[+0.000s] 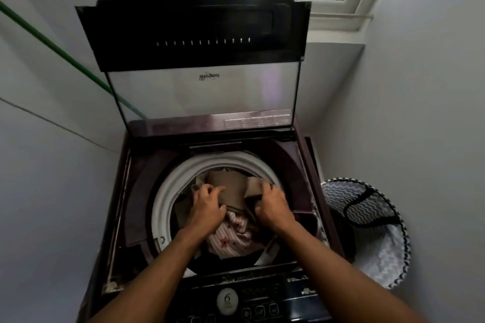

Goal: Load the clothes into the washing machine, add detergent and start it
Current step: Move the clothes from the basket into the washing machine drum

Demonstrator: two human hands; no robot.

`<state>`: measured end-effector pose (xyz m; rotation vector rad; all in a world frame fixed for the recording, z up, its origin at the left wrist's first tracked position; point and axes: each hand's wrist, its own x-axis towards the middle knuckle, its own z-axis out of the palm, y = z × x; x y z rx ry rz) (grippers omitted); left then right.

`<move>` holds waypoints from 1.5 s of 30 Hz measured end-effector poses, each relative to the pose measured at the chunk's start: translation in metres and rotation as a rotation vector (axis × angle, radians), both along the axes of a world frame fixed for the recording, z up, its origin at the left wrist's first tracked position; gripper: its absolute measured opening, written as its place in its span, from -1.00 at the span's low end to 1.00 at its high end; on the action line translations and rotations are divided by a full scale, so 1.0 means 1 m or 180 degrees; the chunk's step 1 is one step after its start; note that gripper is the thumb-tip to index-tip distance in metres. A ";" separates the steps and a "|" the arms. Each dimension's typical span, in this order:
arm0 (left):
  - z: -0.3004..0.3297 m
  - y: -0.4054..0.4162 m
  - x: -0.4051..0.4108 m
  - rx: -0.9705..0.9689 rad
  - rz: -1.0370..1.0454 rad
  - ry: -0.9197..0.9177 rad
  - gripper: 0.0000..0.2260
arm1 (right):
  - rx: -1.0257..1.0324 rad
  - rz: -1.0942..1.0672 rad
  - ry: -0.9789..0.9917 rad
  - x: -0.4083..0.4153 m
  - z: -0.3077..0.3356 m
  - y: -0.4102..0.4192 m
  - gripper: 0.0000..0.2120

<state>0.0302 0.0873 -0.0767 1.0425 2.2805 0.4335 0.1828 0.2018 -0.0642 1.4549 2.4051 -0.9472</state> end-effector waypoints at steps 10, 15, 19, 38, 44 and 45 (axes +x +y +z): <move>-0.051 -0.014 -0.040 -0.0582 -0.0269 -0.0471 -0.38 | -0.0476 0.0545 -0.0420 -0.076 -0.034 -0.038 -0.13; -0.082 -0.037 -0.046 -0.1227 -0.0355 -0.0469 -0.21 | -0.0168 0.0962 -0.0864 -0.091 -0.063 -0.049 -0.13; -0.073 -0.042 -0.041 -0.1402 -0.0457 -0.0572 -0.29 | -0.0045 0.1154 -0.1047 -0.089 -0.071 -0.049 -0.07; 0.036 0.067 0.022 0.1223 -0.0453 -0.0186 -0.73 | 0.0988 -0.0093 0.0532 -0.004 0.043 0.016 -0.75; 0.069 0.125 0.103 0.1782 -0.1021 -0.0187 -0.72 | 0.1306 -0.1510 0.1405 0.087 0.056 0.062 -0.87; 0.072 0.135 0.117 0.1800 -0.1181 -0.0148 -0.73 | 0.1187 -0.1702 0.1380 0.104 0.053 0.070 -0.88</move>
